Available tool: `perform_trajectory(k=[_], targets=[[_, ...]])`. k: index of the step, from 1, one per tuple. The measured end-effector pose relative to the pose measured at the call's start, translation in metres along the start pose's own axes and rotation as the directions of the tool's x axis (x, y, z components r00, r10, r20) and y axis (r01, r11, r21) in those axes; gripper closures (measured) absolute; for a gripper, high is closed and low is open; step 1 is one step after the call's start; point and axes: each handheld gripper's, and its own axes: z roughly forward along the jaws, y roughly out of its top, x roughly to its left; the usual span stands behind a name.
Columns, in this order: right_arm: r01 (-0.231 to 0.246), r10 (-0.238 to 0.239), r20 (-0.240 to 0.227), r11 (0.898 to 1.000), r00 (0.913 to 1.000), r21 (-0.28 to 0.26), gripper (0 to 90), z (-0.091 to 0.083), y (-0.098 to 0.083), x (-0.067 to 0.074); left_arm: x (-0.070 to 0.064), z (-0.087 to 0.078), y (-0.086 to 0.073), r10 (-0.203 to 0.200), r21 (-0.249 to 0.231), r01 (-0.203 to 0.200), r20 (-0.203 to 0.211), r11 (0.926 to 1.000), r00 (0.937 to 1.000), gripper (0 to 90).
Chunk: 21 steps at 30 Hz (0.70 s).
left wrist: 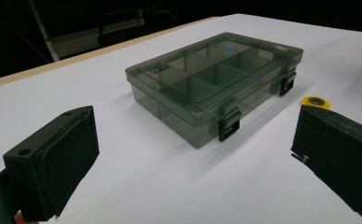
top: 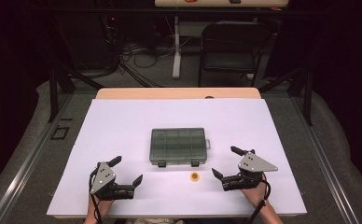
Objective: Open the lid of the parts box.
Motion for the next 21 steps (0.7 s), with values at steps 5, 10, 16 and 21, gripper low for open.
perform_trajectory(k=[5, 10, 16, 21], targets=[[0.002, -0.001, -0.019, 1.000, 0.9998, 0.017, 0.0, 0.009, 0.004, -0.004, 0.002, 0.006, 0.004, 0.004, 0.006, -0.004, 0.008, 1.0000, 1.0000, 0.1], [0.008, -0.006, -0.044, 0.999, 0.9990, 0.041, 0.0, 0.019, 0.007, -0.008, 0.004, 0.012, 0.007, 0.011, 0.023, -0.012, 0.016, 0.9997, 0.9998, 0.1], [-0.001, 0.005, -0.063, 0.998, 0.9980, 0.070, 0.0, 0.027, 0.008, -0.010, 0.007, 0.019, 0.011, 0.024, 0.034, -0.025, 0.030, 0.9991, 0.9993, 0.0], [-0.004, 0.010, -0.075, 0.996, 0.9971, 0.088, 0.0, 0.034, 0.009, -0.012, 0.010, 0.025, 0.012, 0.027, 0.044, -0.029, 0.047, 0.9986, 0.9985, 0.0]])
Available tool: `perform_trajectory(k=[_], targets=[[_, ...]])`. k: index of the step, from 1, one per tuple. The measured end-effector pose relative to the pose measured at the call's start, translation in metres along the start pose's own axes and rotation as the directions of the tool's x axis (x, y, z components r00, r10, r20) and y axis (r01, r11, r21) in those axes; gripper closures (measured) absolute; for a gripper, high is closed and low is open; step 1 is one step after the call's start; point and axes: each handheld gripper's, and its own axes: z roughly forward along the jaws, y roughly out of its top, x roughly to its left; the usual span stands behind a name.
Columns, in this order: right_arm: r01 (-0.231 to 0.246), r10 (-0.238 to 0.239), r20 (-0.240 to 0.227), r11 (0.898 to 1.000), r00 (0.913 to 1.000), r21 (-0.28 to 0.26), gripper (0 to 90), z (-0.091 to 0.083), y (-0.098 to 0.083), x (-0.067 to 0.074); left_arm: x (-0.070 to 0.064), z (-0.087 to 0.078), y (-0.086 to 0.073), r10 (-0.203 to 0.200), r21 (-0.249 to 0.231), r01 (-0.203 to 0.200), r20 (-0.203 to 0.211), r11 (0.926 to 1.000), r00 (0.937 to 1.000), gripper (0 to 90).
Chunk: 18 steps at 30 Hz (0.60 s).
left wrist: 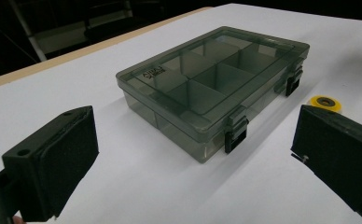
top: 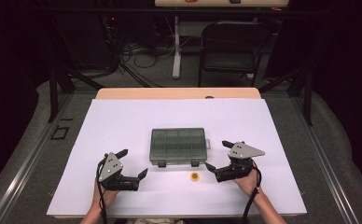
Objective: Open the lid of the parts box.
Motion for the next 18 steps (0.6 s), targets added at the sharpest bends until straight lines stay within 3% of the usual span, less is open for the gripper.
perform_trajectory(k=[16, 18], targets=[[-0.016, 0.018, -0.037, 0.999, 0.9992, 0.042, 0.0, 0.014, 0.002, -0.010, 0.009, 0.021, 0.005, 0.007, 0.046, -0.009, 0.048, 0.9989, 0.9988, 0.0], [-0.011, 0.013, -0.041, 0.999, 0.9991, 0.053, 0.0, 0.017, 0.002, -0.012, 0.011, 0.025, 0.006, 0.009, 0.055, -0.013, 0.069, 0.9984, 0.9976, 0.0]])
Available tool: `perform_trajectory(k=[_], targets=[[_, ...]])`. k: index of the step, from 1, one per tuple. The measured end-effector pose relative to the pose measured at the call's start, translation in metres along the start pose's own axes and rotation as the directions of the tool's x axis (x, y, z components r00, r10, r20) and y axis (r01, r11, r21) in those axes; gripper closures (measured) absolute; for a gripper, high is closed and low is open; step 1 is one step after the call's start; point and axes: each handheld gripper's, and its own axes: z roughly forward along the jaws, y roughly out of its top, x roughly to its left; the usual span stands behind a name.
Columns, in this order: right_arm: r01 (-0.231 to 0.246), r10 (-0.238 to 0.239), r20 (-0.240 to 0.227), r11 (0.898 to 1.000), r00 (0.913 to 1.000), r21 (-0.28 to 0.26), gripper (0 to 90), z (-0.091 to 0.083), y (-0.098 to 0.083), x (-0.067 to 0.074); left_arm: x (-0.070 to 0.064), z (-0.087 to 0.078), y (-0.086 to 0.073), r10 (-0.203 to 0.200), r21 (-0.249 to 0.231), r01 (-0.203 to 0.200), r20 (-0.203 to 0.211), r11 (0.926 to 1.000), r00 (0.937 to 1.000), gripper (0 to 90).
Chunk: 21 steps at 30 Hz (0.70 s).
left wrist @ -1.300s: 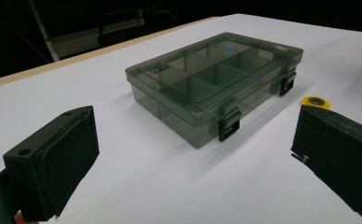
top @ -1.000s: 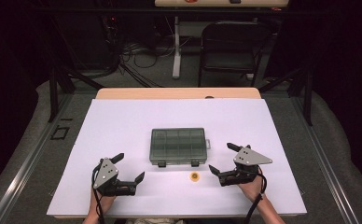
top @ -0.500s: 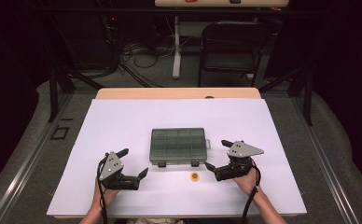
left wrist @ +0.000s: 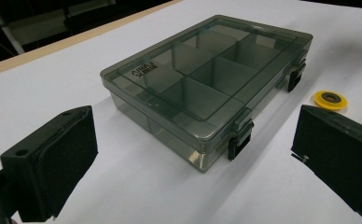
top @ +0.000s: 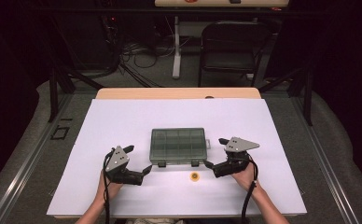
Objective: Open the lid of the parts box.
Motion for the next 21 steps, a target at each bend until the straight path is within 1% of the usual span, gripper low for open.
perform_trajectory(k=[4, 5, 7, 9, 11, 12, 13, 15, 17, 19, 21], targets=[[-0.004, 0.004, -0.009, 1.000, 1.0000, 0.006, 0.0, 0.005, 0.002, -0.004, 0.002, 0.004, 0.001, 0.004, 0.014, -0.004, 0.014, 0.9999, 0.9999, 0.0], [-0.003, 0.003, -0.018, 1.000, 0.9998, 0.008, 0.0, 0.008, 0.003, -0.006, 0.002, 0.006, 0.001, 0.002, 0.019, -0.002, 0.022, 0.9998, 0.9998, 0.0], [-0.008, 0.009, -0.036, 1.000, 0.9993, 0.015, 0.0, 0.013, 0.005, -0.009, 0.003, 0.009, 0.001, -0.002, 0.028, 0.002, 0.020, 0.9996, 0.9998, 0.0], [-0.005, 0.006, -0.041, 1.000, 0.9991, 0.018, 0.0, 0.014, 0.005, -0.010, 0.004, 0.012, 0.002, -0.006, 0.035, 0.004, 0.030, 0.9994, 0.9995, 0.0], [-0.006, 0.007, -0.058, 1.000, 0.9983, 0.022, 0.0, 0.017, 0.006, -0.010, 0.006, 0.015, 0.003, -0.003, 0.047, 0.001, 0.039, 0.9989, 0.9992, 0.0], [-0.001, 0.003, -0.068, 1.000, 0.9977, 0.028, 0.0, 0.019, 0.006, -0.009, 0.006, 0.016, 0.004, -0.001, 0.046, -0.001, 0.044, 0.9989, 0.9991, 0.0], [0.000, 0.003, -0.070, 0.999, 0.9975, 0.036, 0.0, 0.021, 0.006, -0.009, 0.007, 0.018, 0.004, 0.002, 0.059, -0.005, 0.051, 0.9983, 0.9987, 0.0], [0.005, -0.002, -0.075, 0.999, 0.9972, 0.046, 0.0, 0.021, 0.006, -0.008, 0.008, 0.019, 0.004, 0.001, 0.061, -0.004, 0.056, 0.9981, 0.9984, 0.0], [0.014, -0.010, -0.071, 0.998, 0.9974, 0.058, 0.0, 0.021, 0.007, -0.007, 0.009, 0.022, 0.004, -0.001, 0.082, -0.005, 0.067, 0.9966, 0.9977, 0.0], [0.019, -0.014, -0.071, 0.998, 0.9974, 0.064, 0.0, 0.020, 0.008, -0.006, 0.008, 0.022, 0.003, 0.002, 0.091, -0.008, 0.067, 0.9958, 0.9977, 0.0], [0.020, -0.015, -0.075, 0.998, 0.9971, 0.064, 0.0, 0.020, 0.008, -0.006, 0.008, 0.022, 0.003, 0.015, 0.097, -0.022, 0.069, 0.9951, 0.9975, 0.0]])
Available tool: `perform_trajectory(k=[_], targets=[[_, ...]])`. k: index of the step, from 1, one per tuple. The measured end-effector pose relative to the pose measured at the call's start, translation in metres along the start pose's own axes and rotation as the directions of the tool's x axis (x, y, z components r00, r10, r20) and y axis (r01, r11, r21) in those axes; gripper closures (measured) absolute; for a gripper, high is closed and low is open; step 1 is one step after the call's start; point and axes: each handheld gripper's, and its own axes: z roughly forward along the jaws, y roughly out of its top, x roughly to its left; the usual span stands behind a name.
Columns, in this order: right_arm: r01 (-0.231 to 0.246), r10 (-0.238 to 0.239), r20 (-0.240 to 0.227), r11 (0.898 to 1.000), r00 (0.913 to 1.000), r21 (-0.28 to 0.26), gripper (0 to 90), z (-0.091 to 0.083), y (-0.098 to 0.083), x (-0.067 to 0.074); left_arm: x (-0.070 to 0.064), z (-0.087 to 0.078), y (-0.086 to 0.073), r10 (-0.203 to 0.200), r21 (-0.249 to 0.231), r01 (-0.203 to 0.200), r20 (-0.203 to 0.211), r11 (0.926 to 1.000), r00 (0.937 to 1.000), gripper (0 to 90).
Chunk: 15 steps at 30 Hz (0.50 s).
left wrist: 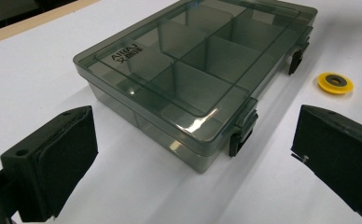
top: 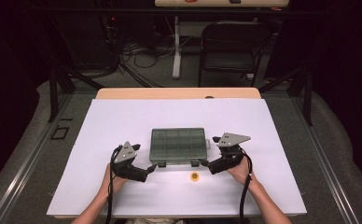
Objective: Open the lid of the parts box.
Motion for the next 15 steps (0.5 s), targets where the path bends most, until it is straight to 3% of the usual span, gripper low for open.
perform_trajectory(k=[11, 15], targets=[[-0.007, 0.007, -0.014, 0.999, 0.9999, 0.050, 0.0, 0.0048, -0.0034, -0.0014, 0.0051, 0.0020, -0.0019, -0.009, 0.035, 0.008, 0.018, 0.9993, 0.9998, 0.0], [-0.001, 0.002, -0.008, 0.998, 1.0000, 0.062, 0.0, 0.0054, -0.0027, 0.0003, 0.0057, 0.0039, 0.0006, 0.016, 0.029, -0.016, -0.004, 0.9995, 0.9999, 0.0]])
